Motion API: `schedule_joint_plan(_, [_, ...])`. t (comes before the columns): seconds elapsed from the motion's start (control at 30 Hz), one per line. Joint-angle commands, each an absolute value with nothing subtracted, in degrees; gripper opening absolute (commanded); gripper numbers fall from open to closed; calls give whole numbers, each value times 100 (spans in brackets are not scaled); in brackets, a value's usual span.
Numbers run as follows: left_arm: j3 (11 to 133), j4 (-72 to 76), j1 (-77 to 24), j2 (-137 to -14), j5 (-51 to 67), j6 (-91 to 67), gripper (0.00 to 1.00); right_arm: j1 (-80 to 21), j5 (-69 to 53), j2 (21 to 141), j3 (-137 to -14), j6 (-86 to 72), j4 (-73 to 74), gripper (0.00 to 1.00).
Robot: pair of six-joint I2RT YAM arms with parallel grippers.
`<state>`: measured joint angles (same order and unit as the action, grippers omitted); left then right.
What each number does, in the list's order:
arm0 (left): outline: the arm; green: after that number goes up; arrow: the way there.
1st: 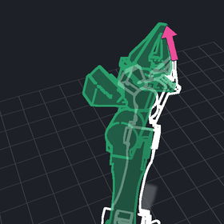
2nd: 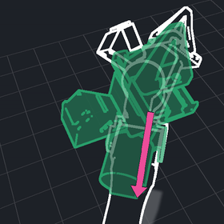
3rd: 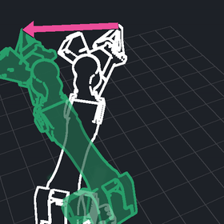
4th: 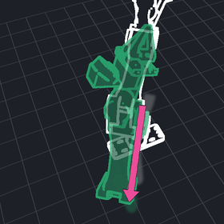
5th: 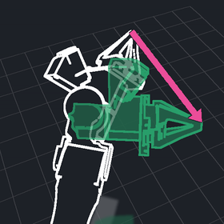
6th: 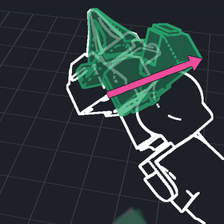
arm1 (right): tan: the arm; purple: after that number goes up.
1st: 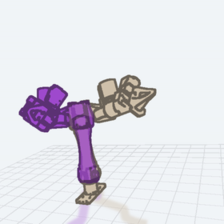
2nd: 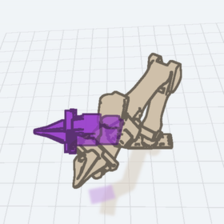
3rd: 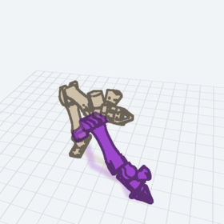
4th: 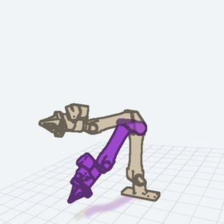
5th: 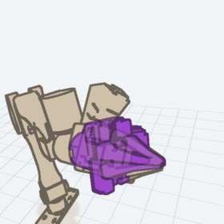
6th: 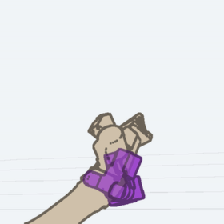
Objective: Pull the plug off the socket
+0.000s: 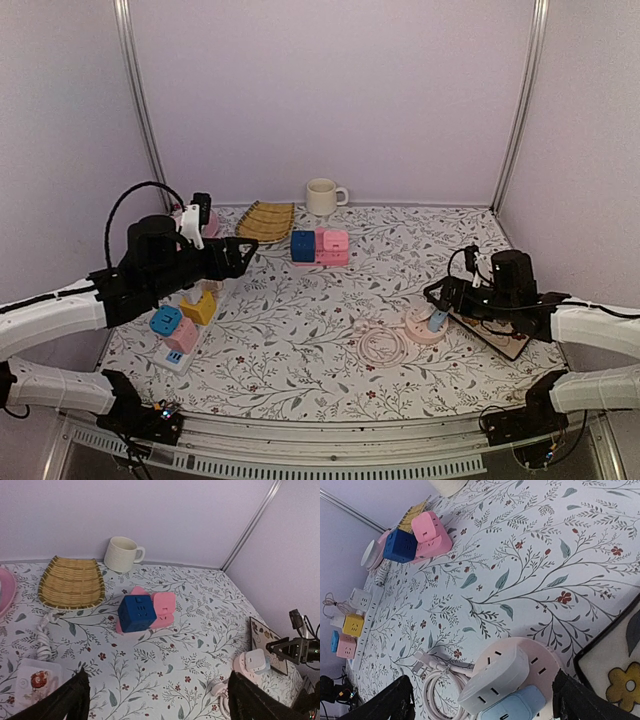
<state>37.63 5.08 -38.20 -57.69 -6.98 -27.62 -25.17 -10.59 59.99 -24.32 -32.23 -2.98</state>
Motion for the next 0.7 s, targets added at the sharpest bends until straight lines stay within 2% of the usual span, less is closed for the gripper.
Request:
schedule_joint_plan(0.0, [3760,833,-4677,-6137,-1356,-2479,97,-2818,-664,6267,-2197,-3562,-770,99])
schedule_joint_plan(0.1, [3850,904,-5075,-6442,-1643,-2404,97,-3071,-647,6557,-2167,-3615,-992,99])
schedule_joint_plan(0.3, [3958,880,-5108,-6504,-2302,-2245,97,-3951,-366,7370,-2618,-3762,-1177,99])
schedule_joint_plan(0.57, [4050,1063,-5074,-6732,-1836,-2063,97,-5152,-52,8583,-3697,-3924,-1536,99])
schedule_joint_plan(0.67, [4195,908,-5066,-6974,-1582,-2154,97,-5249,62,8793,-4013,-3703,-1426,100])
